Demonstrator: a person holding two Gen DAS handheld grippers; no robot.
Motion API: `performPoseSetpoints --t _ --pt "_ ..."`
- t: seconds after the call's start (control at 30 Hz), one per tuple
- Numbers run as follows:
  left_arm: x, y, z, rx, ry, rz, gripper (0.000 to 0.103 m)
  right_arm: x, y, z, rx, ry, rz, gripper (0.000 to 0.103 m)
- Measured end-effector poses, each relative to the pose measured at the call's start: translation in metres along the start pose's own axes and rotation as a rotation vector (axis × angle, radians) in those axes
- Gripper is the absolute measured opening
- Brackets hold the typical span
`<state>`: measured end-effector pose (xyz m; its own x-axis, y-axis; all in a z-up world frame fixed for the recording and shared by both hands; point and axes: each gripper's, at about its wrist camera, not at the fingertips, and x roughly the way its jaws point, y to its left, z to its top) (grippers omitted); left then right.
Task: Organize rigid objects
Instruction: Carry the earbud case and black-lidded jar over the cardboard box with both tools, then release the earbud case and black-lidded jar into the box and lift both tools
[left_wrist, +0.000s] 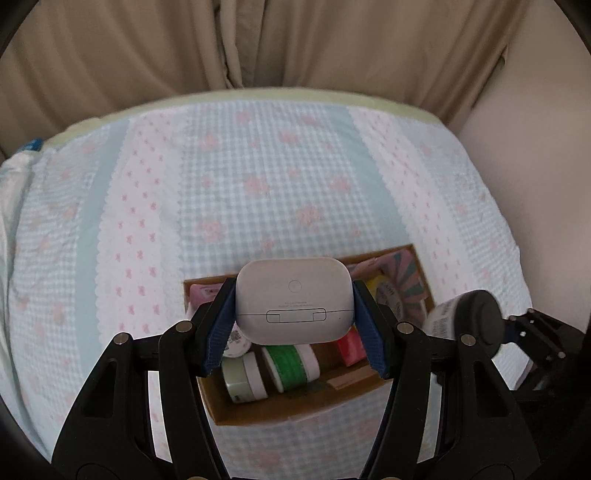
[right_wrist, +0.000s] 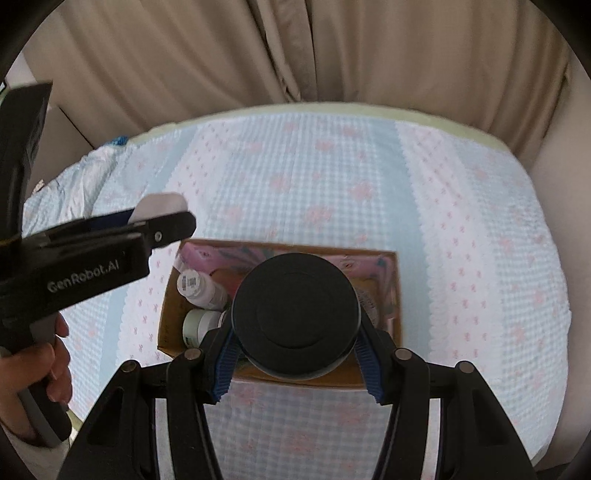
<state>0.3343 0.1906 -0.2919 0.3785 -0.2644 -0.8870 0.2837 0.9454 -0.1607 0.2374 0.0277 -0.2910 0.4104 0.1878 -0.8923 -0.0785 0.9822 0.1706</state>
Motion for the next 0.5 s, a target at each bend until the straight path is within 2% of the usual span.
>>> performPoseSetpoints --t 0.23,0.33,0.5 --pt "0.058 0.014 -0.004 0.027 0.12 -0.035 0.057 0.062 0.007 -0.01 -0.029 0.102 0.006 0.052" --pt "0.085 0.015 -0.006 0.037 0.173 -0.052 0.057 0.092 0.013 -0.02 -0.08 0.165 0.007 0.052" --pt "0.122 0.007 -0.009 0.124 0.259 -0.055 0.057 0.122 0.019 -0.031 -0.125 0.217 -0.005 0.052"
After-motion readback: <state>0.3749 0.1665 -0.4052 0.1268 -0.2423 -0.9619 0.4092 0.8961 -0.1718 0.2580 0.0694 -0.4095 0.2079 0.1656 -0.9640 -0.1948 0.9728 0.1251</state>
